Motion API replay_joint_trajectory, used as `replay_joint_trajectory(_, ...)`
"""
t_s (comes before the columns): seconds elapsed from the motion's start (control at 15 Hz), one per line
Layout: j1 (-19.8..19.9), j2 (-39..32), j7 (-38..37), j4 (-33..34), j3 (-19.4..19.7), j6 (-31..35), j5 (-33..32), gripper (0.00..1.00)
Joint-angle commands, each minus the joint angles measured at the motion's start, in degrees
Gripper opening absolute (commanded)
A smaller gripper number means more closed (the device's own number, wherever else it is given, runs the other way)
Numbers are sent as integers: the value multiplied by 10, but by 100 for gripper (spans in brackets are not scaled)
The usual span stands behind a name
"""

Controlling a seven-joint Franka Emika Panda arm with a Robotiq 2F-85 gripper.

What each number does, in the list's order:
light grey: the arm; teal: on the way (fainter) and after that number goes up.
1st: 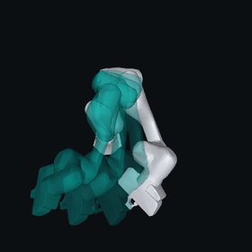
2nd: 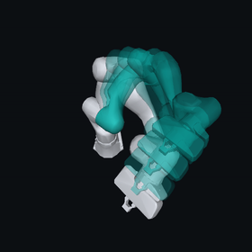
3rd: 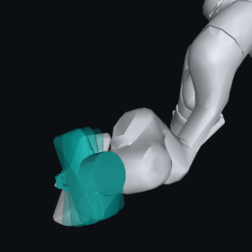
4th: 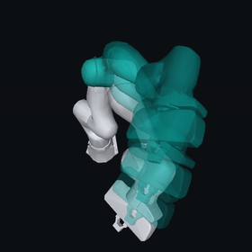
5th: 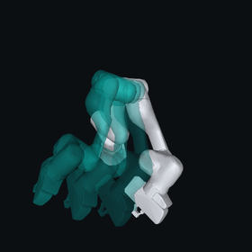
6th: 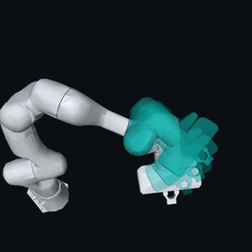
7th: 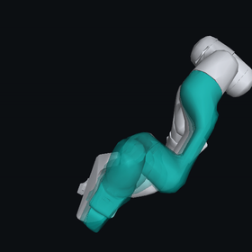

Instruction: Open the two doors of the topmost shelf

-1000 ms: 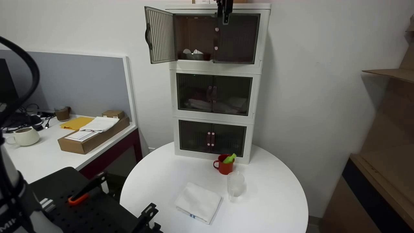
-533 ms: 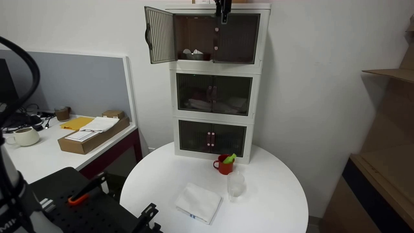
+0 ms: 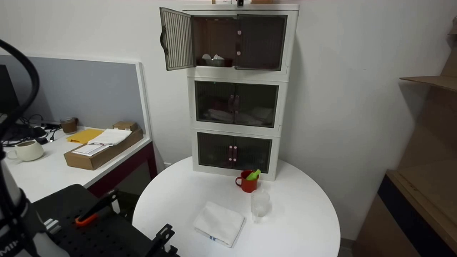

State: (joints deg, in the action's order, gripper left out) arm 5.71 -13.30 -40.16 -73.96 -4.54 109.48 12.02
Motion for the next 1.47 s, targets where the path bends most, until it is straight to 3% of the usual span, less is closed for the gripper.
replay_joint_trajectory(0.0, 4, -16, 5, 26, 0, -26, 4, 100)
replay_joint_trajectory(1.0, -2, -121, 0, 113, -7, -22, -1, 100)
replay_joint_trajectory(1.4, 1, -103, -30, 76, 14, -36, -33, 100)
